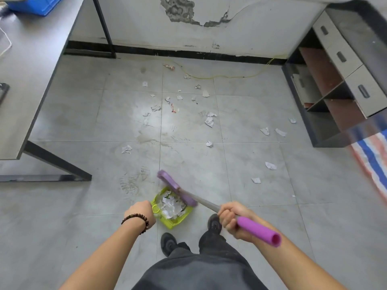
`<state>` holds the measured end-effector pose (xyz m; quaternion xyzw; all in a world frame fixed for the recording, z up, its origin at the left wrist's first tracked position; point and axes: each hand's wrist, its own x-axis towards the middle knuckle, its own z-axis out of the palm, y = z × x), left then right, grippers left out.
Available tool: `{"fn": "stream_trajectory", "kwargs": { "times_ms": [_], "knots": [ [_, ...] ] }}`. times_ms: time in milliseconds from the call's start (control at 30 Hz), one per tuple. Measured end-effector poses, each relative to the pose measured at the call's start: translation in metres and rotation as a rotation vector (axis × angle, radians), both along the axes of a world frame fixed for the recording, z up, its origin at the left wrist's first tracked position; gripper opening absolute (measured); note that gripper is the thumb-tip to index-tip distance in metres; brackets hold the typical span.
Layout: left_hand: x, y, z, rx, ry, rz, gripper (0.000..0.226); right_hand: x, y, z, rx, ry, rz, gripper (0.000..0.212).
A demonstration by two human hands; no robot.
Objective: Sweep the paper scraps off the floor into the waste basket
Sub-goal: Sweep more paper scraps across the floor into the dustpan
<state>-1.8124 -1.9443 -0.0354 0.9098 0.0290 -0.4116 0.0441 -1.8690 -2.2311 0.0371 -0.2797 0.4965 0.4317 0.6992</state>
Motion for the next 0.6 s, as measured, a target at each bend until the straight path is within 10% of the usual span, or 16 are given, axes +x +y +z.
{"fn": "stream_trajectory", "kwargs": {
  "times_ms": [600],
  "knots": [
    [0.006,0.111,-0.004,-0.112,-0.101,0.69,0.014,0.102,0.06,0.049,-0.096,-0.146,0.22,0.034]
  ]
}}
